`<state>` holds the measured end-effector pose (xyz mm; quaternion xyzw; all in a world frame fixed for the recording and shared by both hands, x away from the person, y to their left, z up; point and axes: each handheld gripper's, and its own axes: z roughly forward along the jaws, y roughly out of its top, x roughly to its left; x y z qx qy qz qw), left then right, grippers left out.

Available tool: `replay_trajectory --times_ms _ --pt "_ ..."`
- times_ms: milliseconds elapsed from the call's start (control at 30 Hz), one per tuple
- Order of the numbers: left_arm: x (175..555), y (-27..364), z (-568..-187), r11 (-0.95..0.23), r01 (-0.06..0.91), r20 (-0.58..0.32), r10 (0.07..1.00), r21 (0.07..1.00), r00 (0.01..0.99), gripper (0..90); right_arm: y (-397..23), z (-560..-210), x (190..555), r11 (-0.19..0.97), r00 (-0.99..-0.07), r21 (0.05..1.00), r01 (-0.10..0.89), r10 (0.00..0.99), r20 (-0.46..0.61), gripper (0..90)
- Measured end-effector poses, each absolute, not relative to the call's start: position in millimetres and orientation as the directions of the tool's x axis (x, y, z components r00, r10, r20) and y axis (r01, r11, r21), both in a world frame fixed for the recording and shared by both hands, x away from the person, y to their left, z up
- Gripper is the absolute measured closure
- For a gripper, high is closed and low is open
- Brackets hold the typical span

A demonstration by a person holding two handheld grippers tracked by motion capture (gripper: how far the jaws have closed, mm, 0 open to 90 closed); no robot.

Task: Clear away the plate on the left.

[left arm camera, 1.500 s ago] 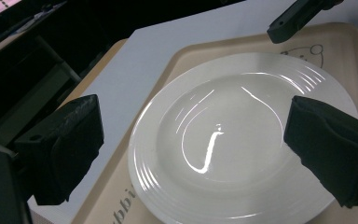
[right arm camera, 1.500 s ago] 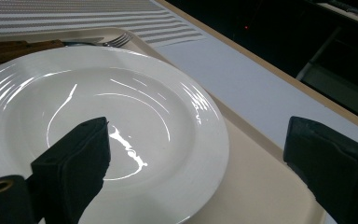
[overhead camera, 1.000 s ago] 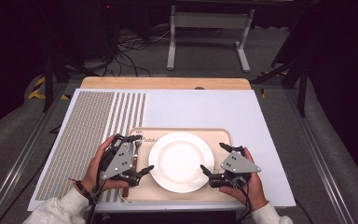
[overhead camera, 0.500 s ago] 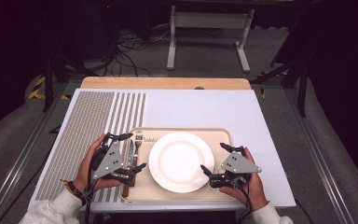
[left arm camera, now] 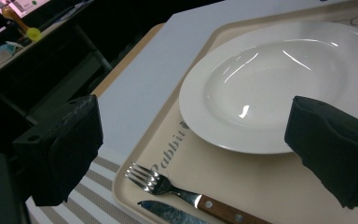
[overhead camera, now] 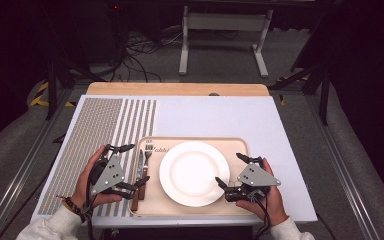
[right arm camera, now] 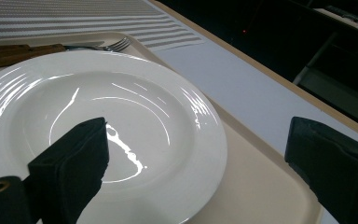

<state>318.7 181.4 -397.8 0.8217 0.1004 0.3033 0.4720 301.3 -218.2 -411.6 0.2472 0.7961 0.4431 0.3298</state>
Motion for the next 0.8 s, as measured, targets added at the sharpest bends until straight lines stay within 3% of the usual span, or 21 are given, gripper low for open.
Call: replay_trajectory --times_ms 800 --pt "311.1 233.4 -419.6 -0.501 -0.015 0.33 0.547 0.865 0.769 4.3 -219.8 -414.7 299.9 0.502 -0.661 0.86 0.092 0.677 -0.324 6.6"
